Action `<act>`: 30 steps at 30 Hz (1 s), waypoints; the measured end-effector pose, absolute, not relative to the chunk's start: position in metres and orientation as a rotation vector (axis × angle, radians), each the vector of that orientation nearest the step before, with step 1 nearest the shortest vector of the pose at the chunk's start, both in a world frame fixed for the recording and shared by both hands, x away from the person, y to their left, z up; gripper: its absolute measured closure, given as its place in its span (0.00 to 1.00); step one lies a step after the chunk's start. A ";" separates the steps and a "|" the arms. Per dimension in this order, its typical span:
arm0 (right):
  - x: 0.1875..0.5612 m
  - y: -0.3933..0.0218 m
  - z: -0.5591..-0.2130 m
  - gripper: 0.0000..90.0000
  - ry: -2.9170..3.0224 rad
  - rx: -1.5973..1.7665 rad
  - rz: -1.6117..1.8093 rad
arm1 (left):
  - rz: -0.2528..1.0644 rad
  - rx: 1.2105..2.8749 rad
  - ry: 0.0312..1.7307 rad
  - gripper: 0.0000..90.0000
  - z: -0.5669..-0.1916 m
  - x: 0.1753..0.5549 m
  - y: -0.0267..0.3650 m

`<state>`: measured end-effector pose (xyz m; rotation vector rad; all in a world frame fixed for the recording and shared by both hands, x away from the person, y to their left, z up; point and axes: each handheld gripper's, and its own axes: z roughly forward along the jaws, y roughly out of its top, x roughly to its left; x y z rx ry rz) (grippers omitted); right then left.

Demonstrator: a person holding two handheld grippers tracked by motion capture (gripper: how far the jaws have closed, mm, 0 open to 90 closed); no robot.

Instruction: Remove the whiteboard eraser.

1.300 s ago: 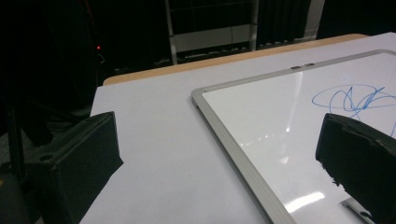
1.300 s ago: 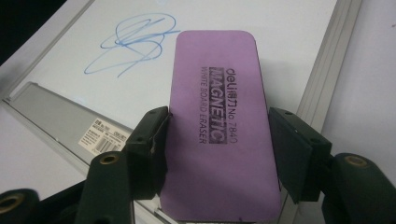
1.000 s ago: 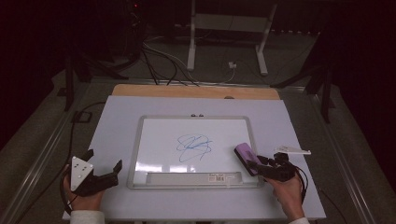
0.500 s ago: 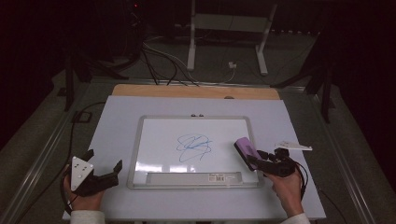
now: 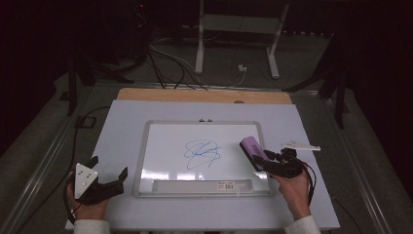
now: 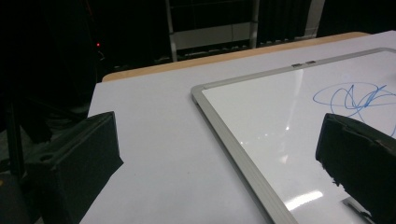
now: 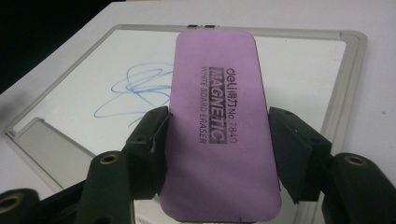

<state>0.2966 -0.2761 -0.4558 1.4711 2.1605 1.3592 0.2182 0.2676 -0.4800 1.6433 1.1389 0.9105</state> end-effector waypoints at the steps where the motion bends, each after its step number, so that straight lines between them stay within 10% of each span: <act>1: 0.298 -0.274 -0.456 0.46 2.160 1.468 1.360 | 0.911 1.643 1.139 0.01 -0.480 0.218 0.268; 30: 0.334 -0.217 -0.462 0.46 2.174 1.410 1.294 | 0.904 1.652 1.136 0.01 -0.481 0.219 0.266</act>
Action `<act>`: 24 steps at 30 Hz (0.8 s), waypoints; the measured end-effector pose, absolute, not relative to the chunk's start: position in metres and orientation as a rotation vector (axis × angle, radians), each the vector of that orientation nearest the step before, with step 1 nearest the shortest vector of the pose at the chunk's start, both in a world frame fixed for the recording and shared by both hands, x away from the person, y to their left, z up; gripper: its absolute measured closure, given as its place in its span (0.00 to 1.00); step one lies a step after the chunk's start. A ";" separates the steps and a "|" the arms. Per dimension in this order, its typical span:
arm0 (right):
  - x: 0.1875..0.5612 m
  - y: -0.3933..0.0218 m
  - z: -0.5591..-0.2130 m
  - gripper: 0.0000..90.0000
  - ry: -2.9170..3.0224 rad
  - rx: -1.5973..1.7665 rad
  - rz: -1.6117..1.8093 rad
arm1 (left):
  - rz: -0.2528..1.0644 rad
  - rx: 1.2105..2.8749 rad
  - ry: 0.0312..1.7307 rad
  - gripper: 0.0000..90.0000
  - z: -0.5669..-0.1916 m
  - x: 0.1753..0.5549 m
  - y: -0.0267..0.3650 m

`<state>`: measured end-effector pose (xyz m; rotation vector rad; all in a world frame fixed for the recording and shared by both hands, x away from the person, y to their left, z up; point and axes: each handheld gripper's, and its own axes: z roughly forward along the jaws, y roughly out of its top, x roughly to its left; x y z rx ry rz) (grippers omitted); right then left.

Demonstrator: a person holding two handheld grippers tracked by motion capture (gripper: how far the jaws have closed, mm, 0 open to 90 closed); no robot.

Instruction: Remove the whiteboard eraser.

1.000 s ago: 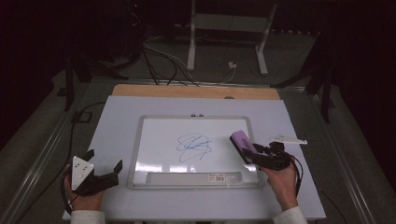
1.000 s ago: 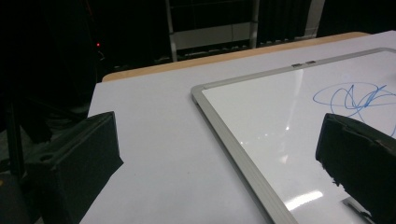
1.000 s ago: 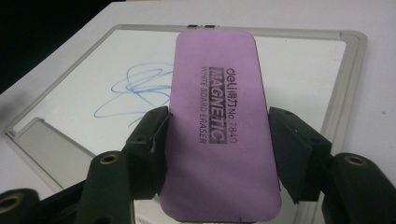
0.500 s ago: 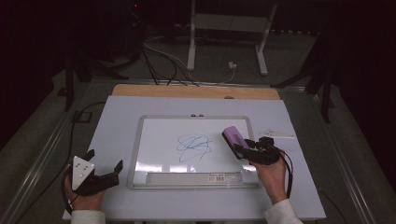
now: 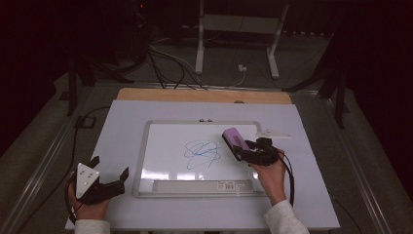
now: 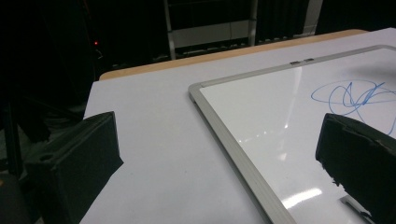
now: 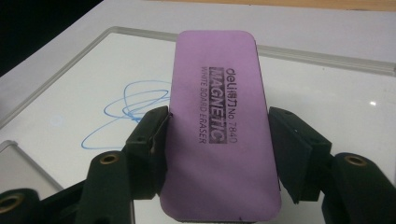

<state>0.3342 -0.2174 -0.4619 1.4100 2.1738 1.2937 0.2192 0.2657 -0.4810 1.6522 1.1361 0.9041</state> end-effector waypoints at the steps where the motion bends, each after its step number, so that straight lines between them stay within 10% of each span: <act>1: 0.336 -0.215 -0.462 0.46 2.174 1.406 1.289 | 0.904 1.652 1.136 0.01 -0.481 0.219 0.266; 24: 0.370 -0.170 -0.493 0.46 2.232 1.397 1.052 | 0.903 1.653 1.135 0.01 -0.482 0.219 0.266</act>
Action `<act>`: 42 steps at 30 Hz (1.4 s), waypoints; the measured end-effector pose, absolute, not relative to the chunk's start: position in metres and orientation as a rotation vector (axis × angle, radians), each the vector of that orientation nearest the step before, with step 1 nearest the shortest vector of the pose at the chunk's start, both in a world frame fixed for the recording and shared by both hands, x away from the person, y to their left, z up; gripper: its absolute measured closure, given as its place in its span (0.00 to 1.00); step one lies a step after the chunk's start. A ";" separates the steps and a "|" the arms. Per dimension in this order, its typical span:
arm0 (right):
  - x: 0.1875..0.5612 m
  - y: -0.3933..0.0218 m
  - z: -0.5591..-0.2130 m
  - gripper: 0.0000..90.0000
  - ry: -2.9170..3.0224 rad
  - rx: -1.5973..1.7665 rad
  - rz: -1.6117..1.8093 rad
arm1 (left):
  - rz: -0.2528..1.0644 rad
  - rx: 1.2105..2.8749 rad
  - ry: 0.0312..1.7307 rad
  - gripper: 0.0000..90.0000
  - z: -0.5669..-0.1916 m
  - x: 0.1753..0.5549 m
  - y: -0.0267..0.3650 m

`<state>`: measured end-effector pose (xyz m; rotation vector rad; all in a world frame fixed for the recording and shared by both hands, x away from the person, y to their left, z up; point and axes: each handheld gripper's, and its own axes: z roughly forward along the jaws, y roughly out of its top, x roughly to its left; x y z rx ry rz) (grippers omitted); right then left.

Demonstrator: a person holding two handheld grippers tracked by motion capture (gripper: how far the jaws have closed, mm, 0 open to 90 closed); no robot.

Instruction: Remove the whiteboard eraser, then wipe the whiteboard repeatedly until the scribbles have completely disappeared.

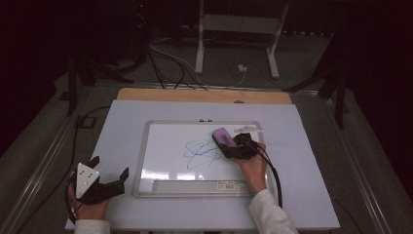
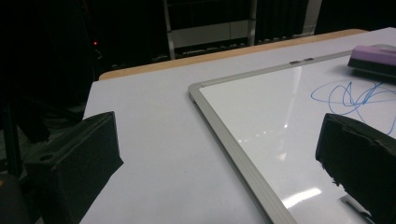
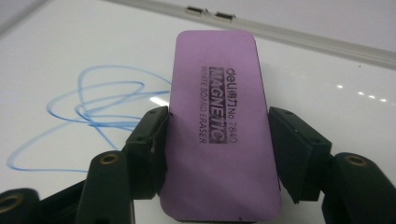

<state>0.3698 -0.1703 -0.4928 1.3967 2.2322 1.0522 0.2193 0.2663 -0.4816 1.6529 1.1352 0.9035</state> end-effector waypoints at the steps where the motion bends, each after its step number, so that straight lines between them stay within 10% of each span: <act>1: 0.370 -0.169 -0.494 0.46 2.232 1.394 1.042 | 0.904 1.653 1.136 0.01 -0.482 0.219 0.267; 21: 0.377 -0.160 -0.503 0.33 2.251 1.388 0.972 | 0.904 1.653 1.131 0.01 -0.482 0.219 0.266; 42: 0.384 -0.148 -0.500 0.45 2.280 1.408 1.014 | 0.899 1.658 1.130 0.01 -0.482 0.220 0.265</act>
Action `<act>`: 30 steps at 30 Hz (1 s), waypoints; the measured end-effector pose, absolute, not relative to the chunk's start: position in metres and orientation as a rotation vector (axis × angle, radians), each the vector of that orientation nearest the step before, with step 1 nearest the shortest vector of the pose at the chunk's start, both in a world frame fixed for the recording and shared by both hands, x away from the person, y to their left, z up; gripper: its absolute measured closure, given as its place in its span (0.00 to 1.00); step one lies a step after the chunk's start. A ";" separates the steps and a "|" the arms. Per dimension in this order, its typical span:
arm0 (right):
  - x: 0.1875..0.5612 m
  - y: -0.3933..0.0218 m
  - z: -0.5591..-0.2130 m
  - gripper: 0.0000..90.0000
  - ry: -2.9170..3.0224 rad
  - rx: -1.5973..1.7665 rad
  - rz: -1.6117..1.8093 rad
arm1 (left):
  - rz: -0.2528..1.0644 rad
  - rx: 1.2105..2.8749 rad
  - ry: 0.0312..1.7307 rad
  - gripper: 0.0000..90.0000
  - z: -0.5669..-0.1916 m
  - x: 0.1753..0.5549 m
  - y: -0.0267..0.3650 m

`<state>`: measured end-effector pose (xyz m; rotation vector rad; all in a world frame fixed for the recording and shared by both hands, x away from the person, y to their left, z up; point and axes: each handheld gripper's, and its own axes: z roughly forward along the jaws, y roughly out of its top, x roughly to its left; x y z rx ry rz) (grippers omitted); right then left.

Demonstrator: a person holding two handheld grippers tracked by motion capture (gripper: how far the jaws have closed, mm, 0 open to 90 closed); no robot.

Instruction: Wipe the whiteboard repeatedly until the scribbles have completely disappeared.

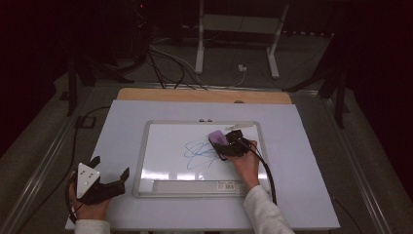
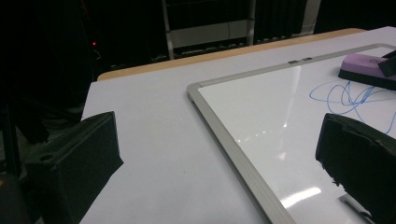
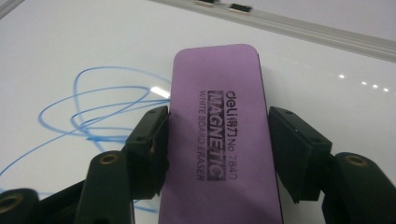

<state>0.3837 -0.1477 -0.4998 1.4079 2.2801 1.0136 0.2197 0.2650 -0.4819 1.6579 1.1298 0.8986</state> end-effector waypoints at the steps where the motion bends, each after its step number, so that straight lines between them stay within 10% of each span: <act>1: 0.383 -0.147 -0.500 0.45 2.283 1.398 1.007 | 0.899 1.657 1.130 0.01 -0.482 0.220 0.265; 30: 0.379 -0.130 -0.498 0.46 2.269 1.422 0.977 | 0.901 1.654 1.132 0.01 -0.482 0.220 0.265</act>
